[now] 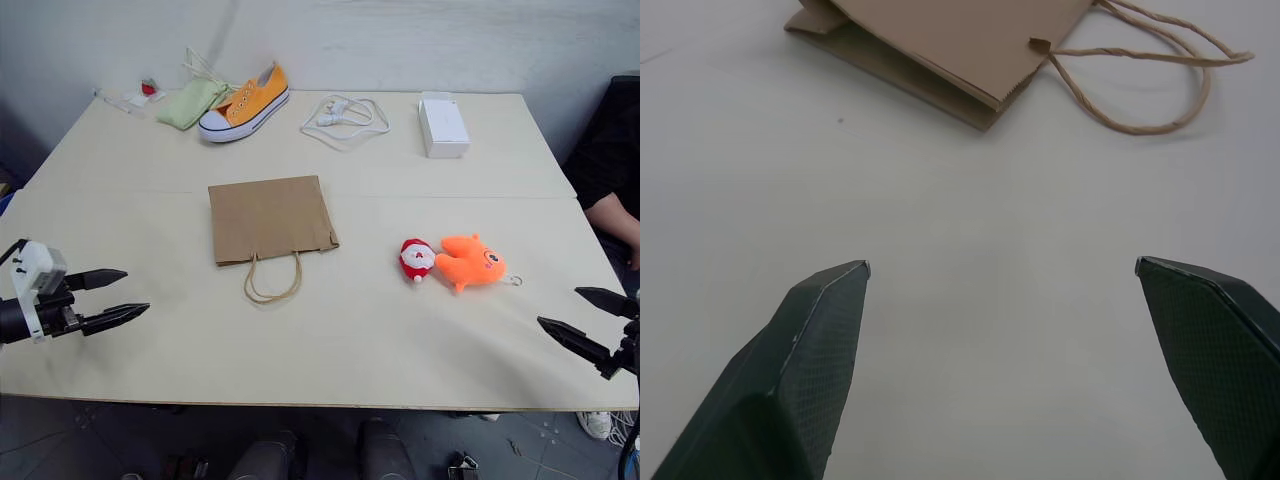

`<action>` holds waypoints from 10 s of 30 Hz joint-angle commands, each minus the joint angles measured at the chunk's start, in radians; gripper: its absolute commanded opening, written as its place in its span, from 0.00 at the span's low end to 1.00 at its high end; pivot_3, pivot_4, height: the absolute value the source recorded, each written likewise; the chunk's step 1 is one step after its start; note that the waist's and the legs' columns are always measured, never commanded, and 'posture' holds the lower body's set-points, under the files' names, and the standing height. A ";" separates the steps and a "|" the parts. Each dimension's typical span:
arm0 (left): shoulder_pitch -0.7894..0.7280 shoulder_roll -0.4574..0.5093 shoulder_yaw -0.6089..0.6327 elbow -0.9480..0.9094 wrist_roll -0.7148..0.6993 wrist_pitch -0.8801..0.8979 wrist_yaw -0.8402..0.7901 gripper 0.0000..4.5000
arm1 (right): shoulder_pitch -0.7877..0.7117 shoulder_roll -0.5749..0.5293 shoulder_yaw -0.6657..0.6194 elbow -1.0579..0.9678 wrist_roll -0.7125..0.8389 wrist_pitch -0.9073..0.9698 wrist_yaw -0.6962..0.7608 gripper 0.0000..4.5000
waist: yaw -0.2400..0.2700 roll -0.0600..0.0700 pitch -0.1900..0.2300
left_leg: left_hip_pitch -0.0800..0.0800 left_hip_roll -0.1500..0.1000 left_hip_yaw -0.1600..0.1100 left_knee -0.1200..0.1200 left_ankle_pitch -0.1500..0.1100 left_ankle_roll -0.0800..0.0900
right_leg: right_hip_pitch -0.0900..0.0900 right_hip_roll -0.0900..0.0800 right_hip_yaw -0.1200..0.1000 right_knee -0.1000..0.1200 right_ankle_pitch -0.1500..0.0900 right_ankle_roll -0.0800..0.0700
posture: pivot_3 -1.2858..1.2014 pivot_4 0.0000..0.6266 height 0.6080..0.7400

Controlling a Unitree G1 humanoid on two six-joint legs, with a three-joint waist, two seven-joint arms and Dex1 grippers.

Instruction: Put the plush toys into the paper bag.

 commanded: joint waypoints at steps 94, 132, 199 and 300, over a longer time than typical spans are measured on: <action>-0.760 -0.430 -0.309 -0.286 -0.407 0.485 0.092 0.00 | -1.286 0.759 1.158 0.751 -0.503 0.188 -0.096 0.00 | -0.083 -0.006 0.001 | -0.034 -0.002 -0.006 0.036 0.003 -0.008 | -0.037 0.000 -0.011 0.040 0.002 0.003 | 0.52 0.24 1.00; -0.777 -0.409 -0.367 -0.084 -0.246 0.352 0.013 0.00 | -0.712 0.439 0.520 -0.540 -0.263 0.780 -0.442 0.08 | -0.032 -0.003 -0.001 | -0.040 -0.004 -0.008 0.035 0.004 -0.009 | -0.042 0.000 -0.007 0.039 0.003 0.002 | 0.52 0.24 1.00; -0.801 -0.414 -0.350 -0.089 -0.237 0.343 0.025 0.00 | -1.253 0.473 1.314 0.117 -0.483 0.049 -0.298 0.01 | -0.058 -0.004 -0.001 | -0.040 -0.005 -0.001 0.035 0.006 -0.007 | -0.047 0.000 -0.004 0.040 0.003 0.002 | 0.52 0.24 1.00; -0.806 -0.377 -0.319 -0.032 -0.210 0.300 0.045 0.00 | -0.703 0.689 0.394 -0.421 0.109 1.176 -0.686 0.99 | -0.051 -0.003 -0.001 | -0.039 -0.005 -0.002 0.034 0.006 -0.008 | -0.046 0.000 -0.001 0.044 0.003 0.001 | 0.52 0.24 1.00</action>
